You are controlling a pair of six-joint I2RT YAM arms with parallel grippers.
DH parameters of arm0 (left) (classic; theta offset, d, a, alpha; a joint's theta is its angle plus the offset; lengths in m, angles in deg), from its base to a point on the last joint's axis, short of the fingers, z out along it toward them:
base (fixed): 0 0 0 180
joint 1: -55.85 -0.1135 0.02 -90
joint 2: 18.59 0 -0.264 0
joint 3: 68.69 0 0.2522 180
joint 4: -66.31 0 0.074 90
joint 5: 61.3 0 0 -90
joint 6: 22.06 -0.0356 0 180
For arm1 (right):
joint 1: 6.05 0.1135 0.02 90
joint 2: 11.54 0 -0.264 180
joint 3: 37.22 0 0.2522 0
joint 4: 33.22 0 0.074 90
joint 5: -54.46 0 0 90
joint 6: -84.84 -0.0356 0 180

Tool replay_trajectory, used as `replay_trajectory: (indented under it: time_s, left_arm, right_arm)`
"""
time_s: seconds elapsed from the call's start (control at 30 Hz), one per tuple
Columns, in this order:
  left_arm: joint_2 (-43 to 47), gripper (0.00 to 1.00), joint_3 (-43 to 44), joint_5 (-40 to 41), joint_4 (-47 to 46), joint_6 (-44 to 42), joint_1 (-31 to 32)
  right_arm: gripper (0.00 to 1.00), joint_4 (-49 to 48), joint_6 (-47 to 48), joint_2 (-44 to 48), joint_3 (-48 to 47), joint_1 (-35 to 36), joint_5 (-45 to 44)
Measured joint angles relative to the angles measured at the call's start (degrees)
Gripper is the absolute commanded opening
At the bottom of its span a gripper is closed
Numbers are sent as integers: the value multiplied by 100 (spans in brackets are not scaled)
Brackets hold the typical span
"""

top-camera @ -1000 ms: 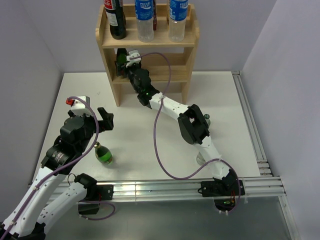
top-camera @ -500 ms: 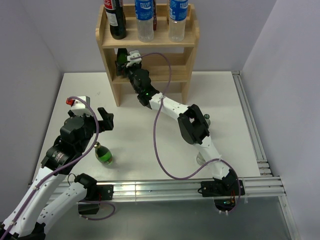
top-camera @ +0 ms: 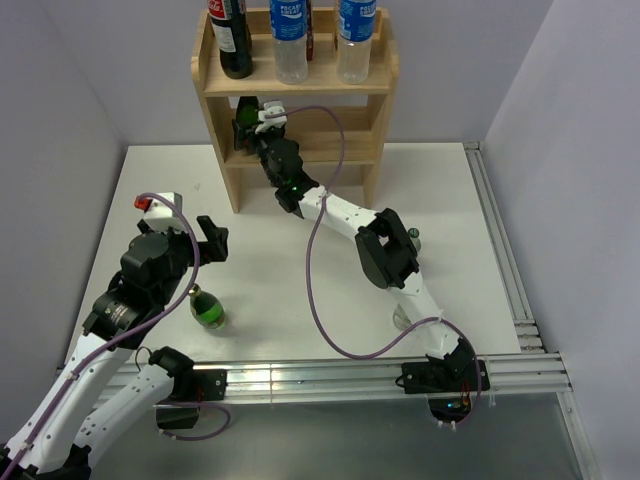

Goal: Place and organize the beverage onto the shelf
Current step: Place the drink on the shelf.

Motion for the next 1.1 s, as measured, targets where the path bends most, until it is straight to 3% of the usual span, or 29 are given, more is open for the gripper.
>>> replay_trajectory:
  time_s: [0.73, 1.1]
  left_arm:
    - [0, 97, -26, -2, -52, -2, -4]
    - [0, 98, -26, -9, -74, -4, -4]
  right_arm:
    - [36, 46, 428, 0, -9, -11, -17]
    - [60, -463, 501, 131, 461, -63, 212]
